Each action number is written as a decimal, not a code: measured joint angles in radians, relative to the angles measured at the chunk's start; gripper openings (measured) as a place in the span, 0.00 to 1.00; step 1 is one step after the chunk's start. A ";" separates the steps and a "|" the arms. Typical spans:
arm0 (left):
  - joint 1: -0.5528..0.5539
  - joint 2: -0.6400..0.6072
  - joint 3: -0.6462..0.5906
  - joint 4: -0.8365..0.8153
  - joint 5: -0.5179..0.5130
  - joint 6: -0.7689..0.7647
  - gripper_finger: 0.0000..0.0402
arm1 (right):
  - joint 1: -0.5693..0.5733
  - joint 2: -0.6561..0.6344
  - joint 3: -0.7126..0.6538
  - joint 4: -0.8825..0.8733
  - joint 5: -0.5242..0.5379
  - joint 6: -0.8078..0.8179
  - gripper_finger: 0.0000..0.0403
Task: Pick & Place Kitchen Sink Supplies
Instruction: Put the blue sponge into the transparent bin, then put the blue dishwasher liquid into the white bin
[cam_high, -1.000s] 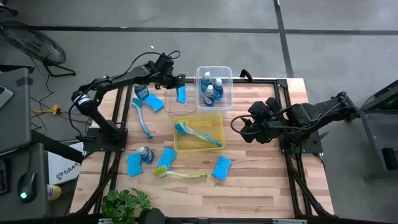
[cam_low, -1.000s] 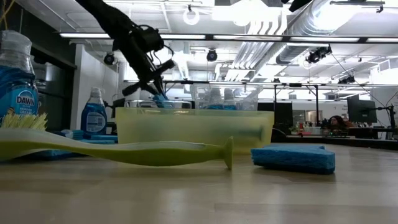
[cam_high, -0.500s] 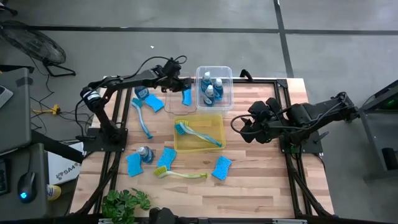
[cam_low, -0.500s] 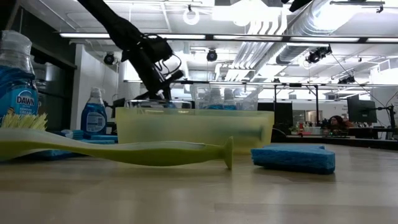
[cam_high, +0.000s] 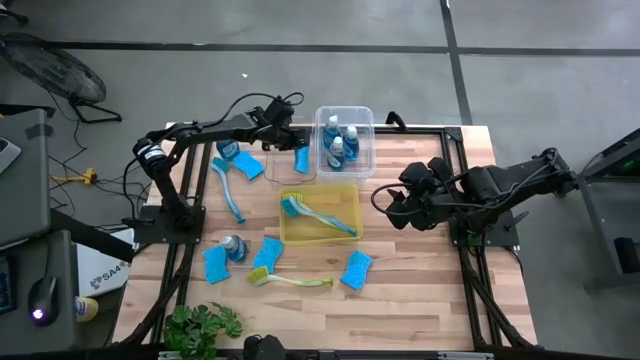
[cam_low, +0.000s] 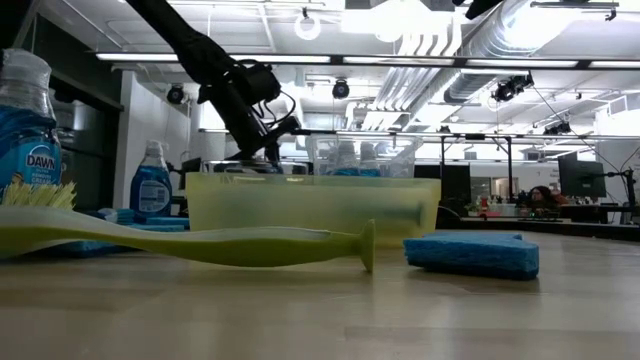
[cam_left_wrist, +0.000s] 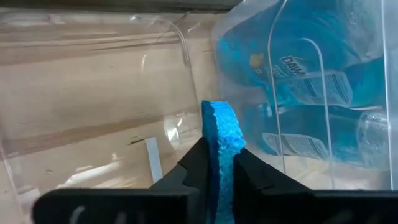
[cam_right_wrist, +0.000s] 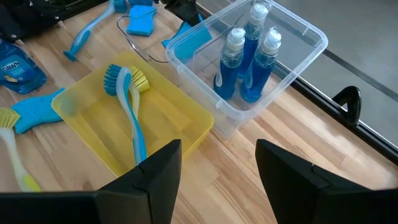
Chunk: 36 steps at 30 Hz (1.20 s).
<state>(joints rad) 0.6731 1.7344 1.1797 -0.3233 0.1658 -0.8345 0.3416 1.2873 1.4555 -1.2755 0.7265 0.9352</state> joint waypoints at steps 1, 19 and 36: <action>0.000 0.000 0.000 0.000 0.000 0.000 0.13 | 0.000 0.000 0.000 0.000 0.000 0.000 0.50; -0.008 0.000 0.000 0.045 0.027 -0.001 0.29 | 0.000 0.000 0.000 0.000 0.000 0.006 0.50; -0.006 -0.109 0.129 -0.054 -0.015 0.143 0.29 | 0.000 0.000 0.000 0.000 -0.025 0.011 0.50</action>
<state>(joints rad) 0.6670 1.6250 1.3084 -0.3771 0.1504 -0.6916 0.3412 1.2873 1.4553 -1.2751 0.7014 0.9461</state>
